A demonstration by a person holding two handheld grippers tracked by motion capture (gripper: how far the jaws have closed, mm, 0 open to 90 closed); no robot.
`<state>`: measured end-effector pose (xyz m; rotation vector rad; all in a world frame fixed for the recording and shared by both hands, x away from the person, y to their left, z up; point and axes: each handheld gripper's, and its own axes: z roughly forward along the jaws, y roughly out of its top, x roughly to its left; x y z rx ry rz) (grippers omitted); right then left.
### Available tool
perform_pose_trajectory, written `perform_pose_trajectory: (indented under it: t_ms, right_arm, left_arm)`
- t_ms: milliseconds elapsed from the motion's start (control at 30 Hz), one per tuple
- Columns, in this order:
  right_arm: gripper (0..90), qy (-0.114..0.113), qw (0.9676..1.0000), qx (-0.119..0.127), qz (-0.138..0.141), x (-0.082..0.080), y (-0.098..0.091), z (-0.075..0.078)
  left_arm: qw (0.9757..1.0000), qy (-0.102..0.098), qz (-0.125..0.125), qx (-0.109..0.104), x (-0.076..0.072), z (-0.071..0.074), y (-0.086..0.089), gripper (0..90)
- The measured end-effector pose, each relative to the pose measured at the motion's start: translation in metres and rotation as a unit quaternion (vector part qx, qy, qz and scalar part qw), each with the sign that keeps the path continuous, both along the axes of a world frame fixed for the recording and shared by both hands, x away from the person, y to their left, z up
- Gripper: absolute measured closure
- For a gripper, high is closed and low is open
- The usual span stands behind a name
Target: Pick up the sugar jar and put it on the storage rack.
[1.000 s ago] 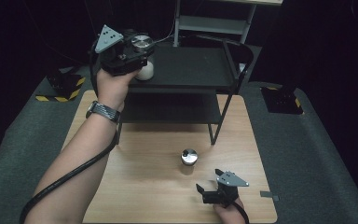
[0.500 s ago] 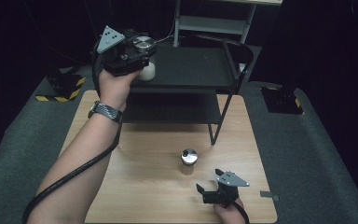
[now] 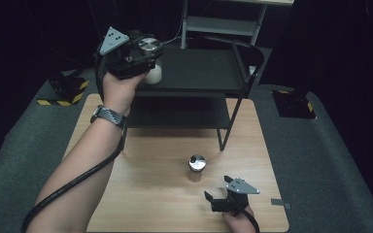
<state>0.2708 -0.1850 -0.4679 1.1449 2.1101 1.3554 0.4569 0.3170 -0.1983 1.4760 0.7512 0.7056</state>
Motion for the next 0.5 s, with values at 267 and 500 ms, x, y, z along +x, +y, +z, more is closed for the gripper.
perform_pose_trajectory:
  t_ms: [267,500]
  right_arm:
    - [0.5,0.001,1.0,0.002,0.001,0.0006,-0.0008,-0.0002]
    - [0.4,0.001,1.0,0.002,0.002,0.0009,-0.0011,-0.0002]
  left_arm:
    - [0.9999,-0.006,0.005,0.012,-0.002,0.0001,-0.0028,30.5]
    - [1.0,0.003,0.004,0.003,-0.0031,-0.0011,-0.0025,18.2]
